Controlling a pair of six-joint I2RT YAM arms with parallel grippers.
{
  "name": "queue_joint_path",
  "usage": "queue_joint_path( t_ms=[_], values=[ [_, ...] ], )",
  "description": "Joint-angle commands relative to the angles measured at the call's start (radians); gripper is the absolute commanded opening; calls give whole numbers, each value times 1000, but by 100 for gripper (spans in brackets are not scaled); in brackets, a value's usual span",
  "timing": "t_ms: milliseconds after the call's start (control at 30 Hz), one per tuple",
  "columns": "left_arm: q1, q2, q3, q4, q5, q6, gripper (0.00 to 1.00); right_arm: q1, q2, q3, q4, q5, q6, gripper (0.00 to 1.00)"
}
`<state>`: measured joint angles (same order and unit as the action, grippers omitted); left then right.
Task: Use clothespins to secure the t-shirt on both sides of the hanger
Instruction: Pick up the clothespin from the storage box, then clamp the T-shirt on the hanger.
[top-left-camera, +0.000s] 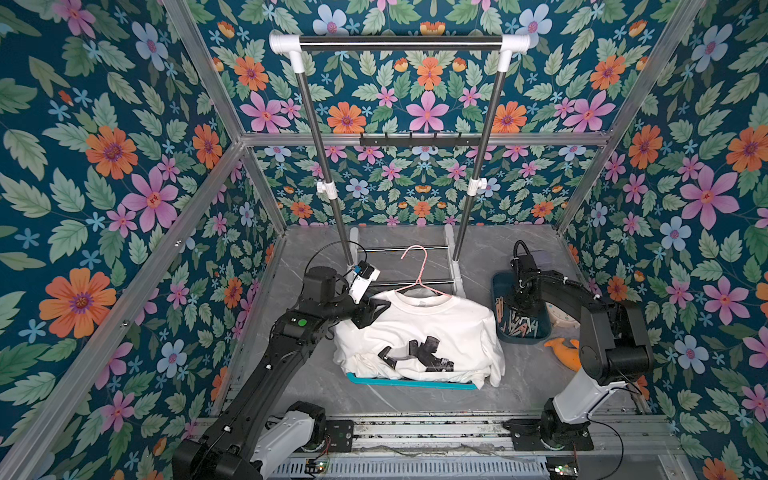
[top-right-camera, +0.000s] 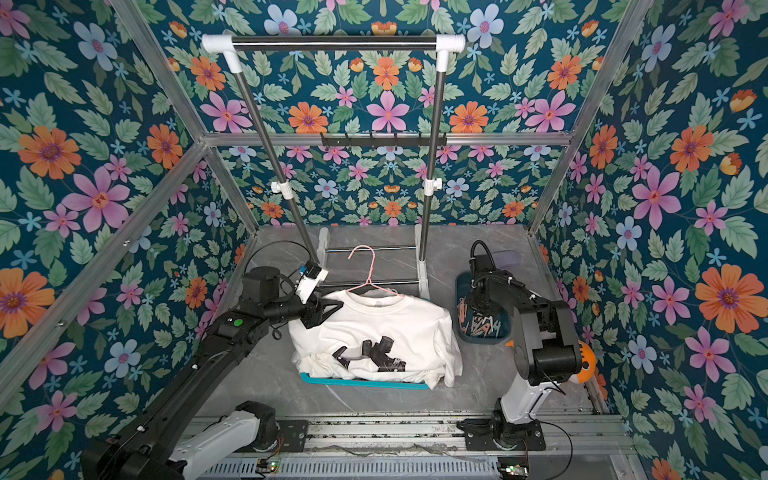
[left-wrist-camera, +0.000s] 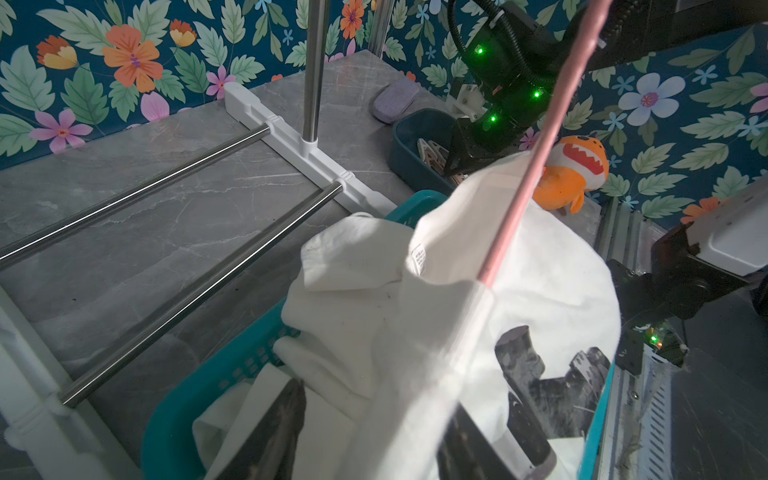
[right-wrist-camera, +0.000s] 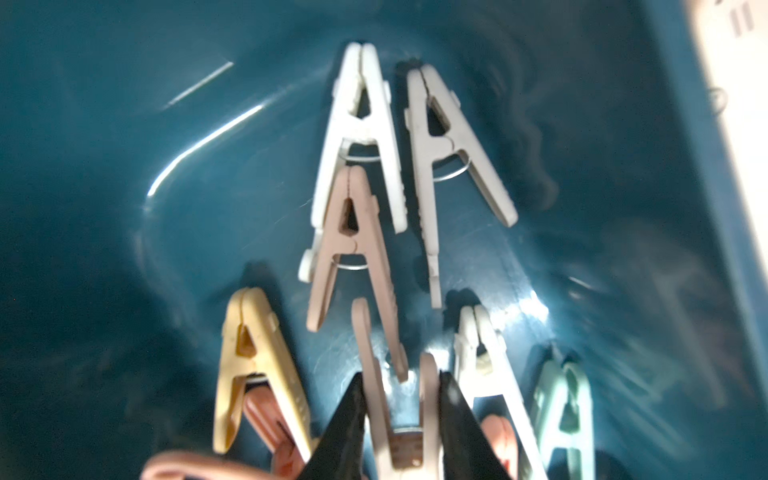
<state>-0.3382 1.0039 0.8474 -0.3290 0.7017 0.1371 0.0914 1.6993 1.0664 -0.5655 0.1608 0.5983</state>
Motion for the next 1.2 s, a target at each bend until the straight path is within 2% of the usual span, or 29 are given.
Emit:
queue_joint_path(
  t_ms=[0,500,700,1033,1100,1167],
  values=[
    [0,2,5,29,18,-2,0,3,-25,-9,-10,28,-13,29],
    [-3,13,33,37,37,-29,0,10,-230,-67,102,-1,-149,28],
    [-4,22,50,52,51,-47,0,30,-367,-123,209,-81,-238,28],
    [-10,37,73,71,59,-57,0,65,-536,-119,262,-225,-295,27],
    [-11,42,80,68,58,-53,0,82,-572,-110,264,-247,-308,19],
    [-11,47,85,70,63,-51,0,89,-600,-101,269,-282,-314,19]
  ],
)
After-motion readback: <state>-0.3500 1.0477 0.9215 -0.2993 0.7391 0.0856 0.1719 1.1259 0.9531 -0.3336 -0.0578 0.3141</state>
